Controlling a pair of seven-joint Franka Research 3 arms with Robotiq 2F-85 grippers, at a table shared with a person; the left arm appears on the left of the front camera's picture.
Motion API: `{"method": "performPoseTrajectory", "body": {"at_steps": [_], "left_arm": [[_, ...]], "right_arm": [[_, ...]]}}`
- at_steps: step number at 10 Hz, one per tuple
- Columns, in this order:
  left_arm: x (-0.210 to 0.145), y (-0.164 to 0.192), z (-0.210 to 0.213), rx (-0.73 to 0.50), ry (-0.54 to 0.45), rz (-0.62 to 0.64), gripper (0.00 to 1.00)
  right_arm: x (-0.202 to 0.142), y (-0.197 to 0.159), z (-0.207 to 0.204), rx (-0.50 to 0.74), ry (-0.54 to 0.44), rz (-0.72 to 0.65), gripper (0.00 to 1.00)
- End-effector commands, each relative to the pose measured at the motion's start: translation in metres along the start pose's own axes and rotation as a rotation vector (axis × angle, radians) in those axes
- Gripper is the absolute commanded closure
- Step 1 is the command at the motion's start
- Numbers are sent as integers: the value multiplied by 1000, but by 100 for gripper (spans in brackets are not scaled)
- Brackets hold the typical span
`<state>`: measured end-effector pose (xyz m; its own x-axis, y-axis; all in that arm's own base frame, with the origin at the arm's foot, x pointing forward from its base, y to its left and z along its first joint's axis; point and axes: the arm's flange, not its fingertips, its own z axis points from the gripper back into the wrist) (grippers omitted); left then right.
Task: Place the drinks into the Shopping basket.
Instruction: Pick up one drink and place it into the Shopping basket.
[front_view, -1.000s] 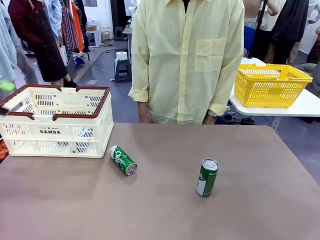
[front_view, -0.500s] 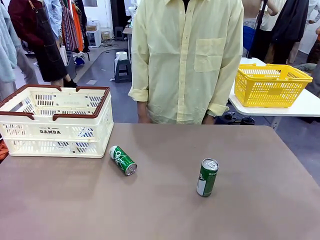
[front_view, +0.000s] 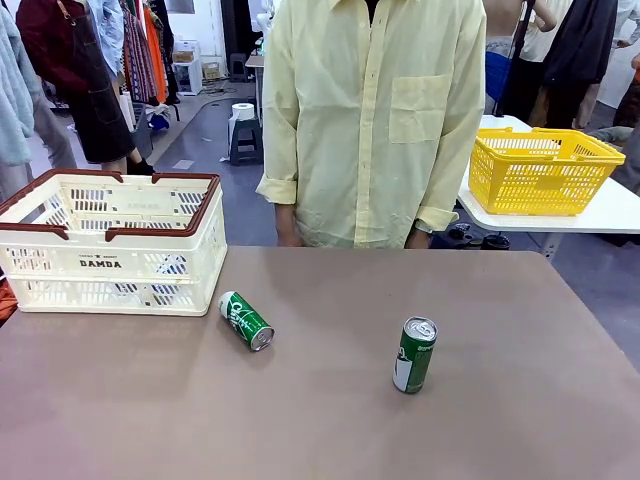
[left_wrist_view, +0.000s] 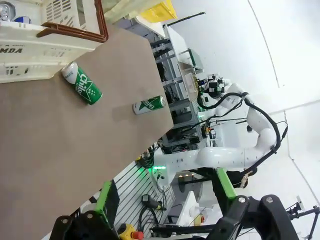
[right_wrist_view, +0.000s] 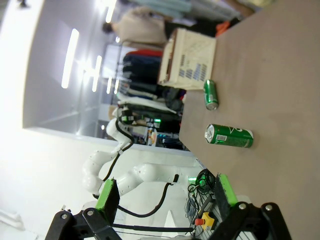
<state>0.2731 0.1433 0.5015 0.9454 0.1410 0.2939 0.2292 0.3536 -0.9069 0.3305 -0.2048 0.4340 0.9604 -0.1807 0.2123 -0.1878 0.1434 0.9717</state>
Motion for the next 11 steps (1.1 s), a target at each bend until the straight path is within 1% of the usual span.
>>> {"method": "performPoseTrajectory", "body": {"at_steps": [1,8,9,10,11], "left_arm": [[0,-1,0,-15,-15,-5,0],[0,-1,0,-15,-15,-5,0],[0,0,0,0,-1,1,0],[10,-28,-19,118,25,6,0],[15,-79,-60,216,136,-63,0]], "right_arm": [[2,6,-1,7,-7,-15,0],[2,6,-1,7,-7,-15,0],[2,6,-1,7,-7,-15,0],[2,6,-1,7,-7,-15,0],[2,6,-1,7,-7,-15,0]]}}
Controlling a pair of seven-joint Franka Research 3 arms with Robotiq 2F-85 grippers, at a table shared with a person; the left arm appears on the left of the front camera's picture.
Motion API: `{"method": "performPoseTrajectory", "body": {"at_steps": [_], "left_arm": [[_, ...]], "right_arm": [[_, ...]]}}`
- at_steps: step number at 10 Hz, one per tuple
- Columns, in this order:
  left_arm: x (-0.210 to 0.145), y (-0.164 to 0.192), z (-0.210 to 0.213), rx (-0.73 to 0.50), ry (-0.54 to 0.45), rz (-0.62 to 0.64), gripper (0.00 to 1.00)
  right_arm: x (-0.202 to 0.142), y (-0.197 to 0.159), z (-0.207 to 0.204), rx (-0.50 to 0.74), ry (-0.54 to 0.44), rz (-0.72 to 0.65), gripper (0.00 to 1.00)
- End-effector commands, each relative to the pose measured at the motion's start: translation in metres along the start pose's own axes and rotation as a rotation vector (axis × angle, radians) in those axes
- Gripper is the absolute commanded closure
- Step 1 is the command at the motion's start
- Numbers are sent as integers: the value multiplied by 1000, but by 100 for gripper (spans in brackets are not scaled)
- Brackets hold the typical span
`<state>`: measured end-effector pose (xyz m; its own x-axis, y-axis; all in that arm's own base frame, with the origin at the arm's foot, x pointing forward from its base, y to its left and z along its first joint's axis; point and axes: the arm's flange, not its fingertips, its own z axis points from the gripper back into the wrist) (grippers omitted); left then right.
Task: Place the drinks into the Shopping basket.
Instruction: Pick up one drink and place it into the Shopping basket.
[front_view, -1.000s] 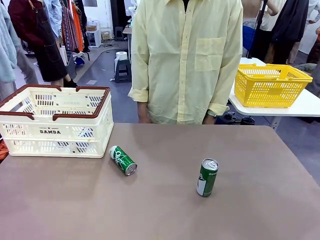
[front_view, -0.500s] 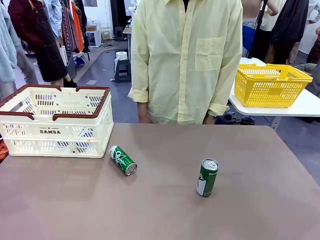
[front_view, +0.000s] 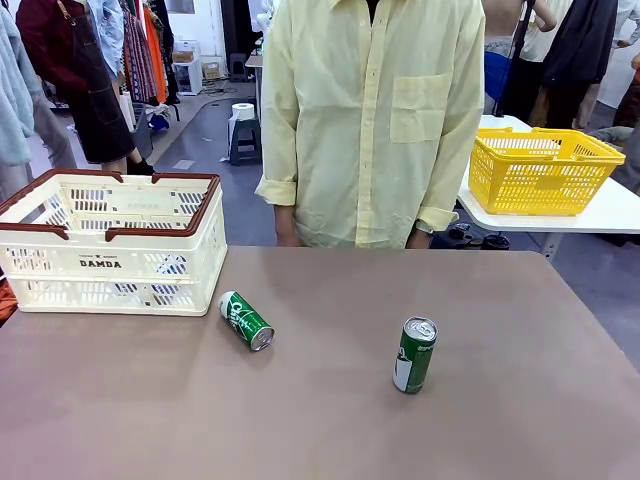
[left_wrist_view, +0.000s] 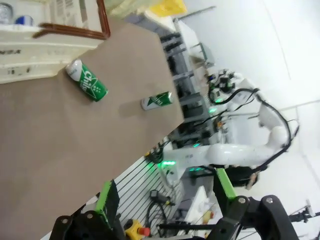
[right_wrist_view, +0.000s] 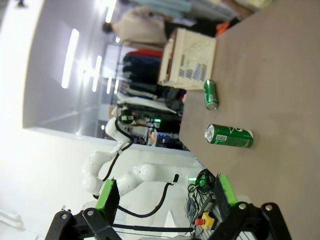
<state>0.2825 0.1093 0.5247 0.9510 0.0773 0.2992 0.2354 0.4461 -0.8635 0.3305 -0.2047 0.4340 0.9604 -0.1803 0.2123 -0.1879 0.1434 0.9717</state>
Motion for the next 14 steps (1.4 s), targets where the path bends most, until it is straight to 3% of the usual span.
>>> {"method": "performPoseTrajectory", "body": {"at_steps": [1,2,4,6,8,9,10,12,13,14], "left_arm": [[10,-97,-65,275,168,-41,0],[15,-135,-107,491,225,-38,0],[16,-168,-180,827,262,-89,0],[11,-179,-248,948,291,-173,0],[10,-170,-284,947,331,-167,0],[6,-170,-279,791,452,-252,0],[-4,-173,-289,970,322,-213,0],[-4,-173,-289,970,322,-213,0],[0,-166,-298,926,376,-222,0],[11,-157,-328,957,398,-204,0]], "right_arm": [[2,6,-1,7,-7,-15,0],[2,6,-1,7,-7,-15,0],[2,6,-1,7,-7,-15,0],[2,6,-1,7,-7,-15,0],[2,6,-1,7,-7,-15,0],[2,6,-1,7,-7,-15,0],[2,6,-1,7,-7,-15,0],[2,6,-1,7,-7,-15,0],[2,6,-1,7,-7,-15,0],[2,6,-1,7,-7,-15,0]]}}
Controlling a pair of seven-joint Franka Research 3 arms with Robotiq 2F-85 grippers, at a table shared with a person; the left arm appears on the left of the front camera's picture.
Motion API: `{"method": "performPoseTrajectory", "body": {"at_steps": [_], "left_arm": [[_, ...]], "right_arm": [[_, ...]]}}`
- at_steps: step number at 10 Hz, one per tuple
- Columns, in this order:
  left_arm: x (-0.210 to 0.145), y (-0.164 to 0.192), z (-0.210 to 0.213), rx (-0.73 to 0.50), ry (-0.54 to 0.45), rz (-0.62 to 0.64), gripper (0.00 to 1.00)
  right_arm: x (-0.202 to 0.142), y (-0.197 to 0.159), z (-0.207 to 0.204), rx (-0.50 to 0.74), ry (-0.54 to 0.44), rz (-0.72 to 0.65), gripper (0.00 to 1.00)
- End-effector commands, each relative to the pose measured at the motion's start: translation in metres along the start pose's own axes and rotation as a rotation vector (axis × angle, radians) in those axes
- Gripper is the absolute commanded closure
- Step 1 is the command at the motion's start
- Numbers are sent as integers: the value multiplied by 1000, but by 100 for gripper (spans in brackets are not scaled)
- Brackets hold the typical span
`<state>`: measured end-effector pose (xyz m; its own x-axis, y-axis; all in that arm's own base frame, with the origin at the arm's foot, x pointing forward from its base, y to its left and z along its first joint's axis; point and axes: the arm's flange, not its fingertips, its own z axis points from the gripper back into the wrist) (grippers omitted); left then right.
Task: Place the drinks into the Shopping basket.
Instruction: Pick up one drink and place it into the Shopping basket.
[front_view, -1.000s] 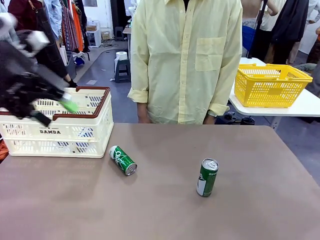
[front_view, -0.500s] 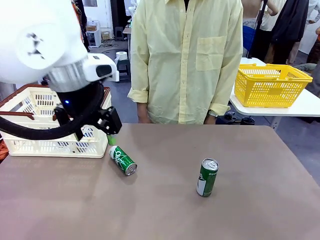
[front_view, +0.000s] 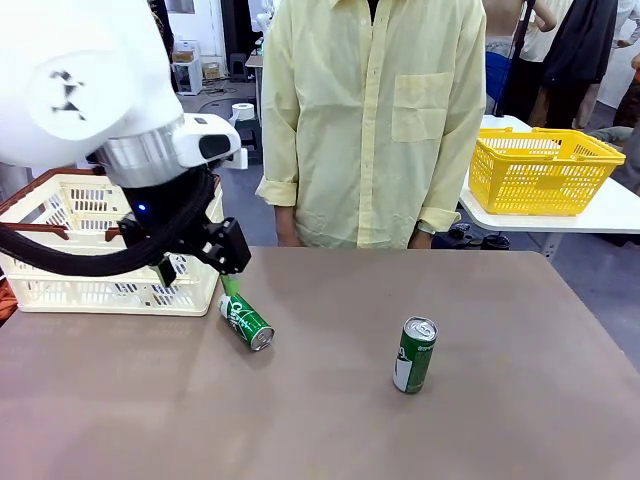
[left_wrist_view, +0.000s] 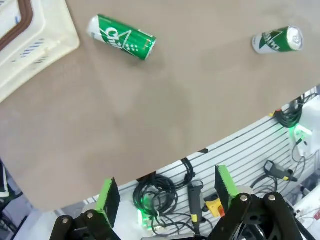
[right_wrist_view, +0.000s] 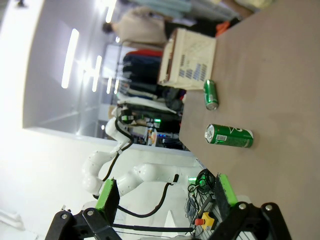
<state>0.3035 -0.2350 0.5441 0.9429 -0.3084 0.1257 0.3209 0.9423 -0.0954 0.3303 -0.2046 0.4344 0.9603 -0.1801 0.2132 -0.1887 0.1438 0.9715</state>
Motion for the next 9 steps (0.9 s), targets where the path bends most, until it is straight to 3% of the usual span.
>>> {"method": "performPoseTrajectory", "body": {"at_steps": [1,5,9], "left_arm": [[46,-17,-35,2,48,32,0],[102,-15,-100,82,-29,250,0],[135,10,-157,145,-12,299,0]], "right_arm": [[2,6,-1,7,-7,-16,0],[2,6,-1,7,-7,-16,0],[2,6,-1,7,-7,-16,0]]}}
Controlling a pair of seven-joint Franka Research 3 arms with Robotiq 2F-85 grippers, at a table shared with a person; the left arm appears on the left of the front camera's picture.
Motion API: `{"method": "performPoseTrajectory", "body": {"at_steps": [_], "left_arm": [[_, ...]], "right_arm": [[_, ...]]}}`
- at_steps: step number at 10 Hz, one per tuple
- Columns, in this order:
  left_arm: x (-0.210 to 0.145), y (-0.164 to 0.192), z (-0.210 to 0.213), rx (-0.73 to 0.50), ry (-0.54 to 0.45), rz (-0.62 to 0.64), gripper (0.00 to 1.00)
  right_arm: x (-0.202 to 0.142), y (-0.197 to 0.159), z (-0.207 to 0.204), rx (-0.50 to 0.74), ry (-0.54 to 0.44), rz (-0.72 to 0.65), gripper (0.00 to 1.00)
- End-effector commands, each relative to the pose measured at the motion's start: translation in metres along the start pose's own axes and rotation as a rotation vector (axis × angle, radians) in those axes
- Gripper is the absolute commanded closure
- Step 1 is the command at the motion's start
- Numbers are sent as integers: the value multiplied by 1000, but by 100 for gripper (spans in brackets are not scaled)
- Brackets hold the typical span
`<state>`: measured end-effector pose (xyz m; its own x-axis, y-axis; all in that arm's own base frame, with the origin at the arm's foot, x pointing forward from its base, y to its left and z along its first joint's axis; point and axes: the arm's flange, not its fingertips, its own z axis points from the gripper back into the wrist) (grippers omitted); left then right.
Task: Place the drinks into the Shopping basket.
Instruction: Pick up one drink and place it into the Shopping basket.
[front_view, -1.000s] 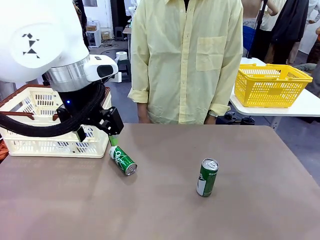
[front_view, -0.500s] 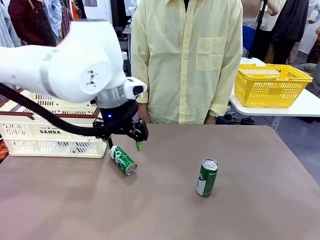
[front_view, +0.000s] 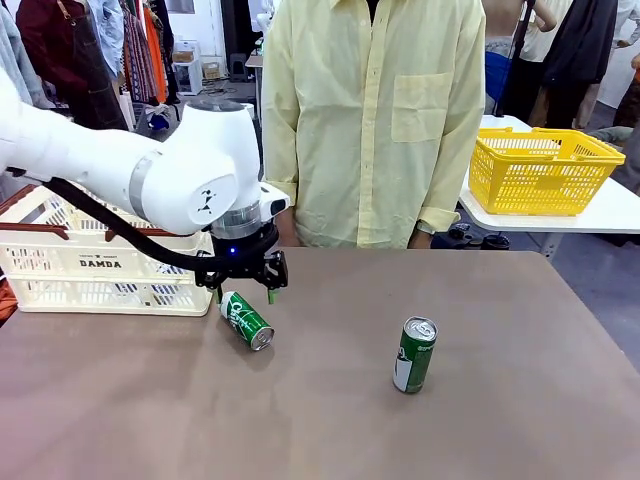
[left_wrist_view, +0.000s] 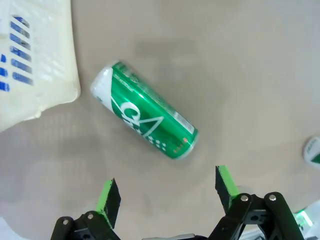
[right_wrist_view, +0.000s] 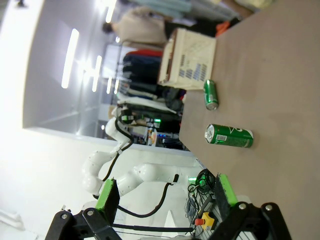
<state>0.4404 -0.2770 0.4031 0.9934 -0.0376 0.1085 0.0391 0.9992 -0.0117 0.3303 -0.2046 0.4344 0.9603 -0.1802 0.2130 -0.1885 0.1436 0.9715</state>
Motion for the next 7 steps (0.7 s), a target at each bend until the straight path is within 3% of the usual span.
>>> {"method": "performPoseTrajectory", "body": {"at_steps": [1,2,3,4,7], "left_arm": [[9,-11,-4,13,-16,22,0],[9,-11,-5,13,-15,21,0],[9,-8,-6,21,-49,103,0],[4,-6,-6,21,22,315,0],[-9,-5,-12,38,64,494,0]], "right_arm": [[2,6,-1,7,-7,-15,0],[2,6,-1,7,-7,-15,0],[2,6,-1,7,-7,-15,0],[2,6,-1,7,-7,-15,0],[2,6,-1,7,-7,-15,0]]}}
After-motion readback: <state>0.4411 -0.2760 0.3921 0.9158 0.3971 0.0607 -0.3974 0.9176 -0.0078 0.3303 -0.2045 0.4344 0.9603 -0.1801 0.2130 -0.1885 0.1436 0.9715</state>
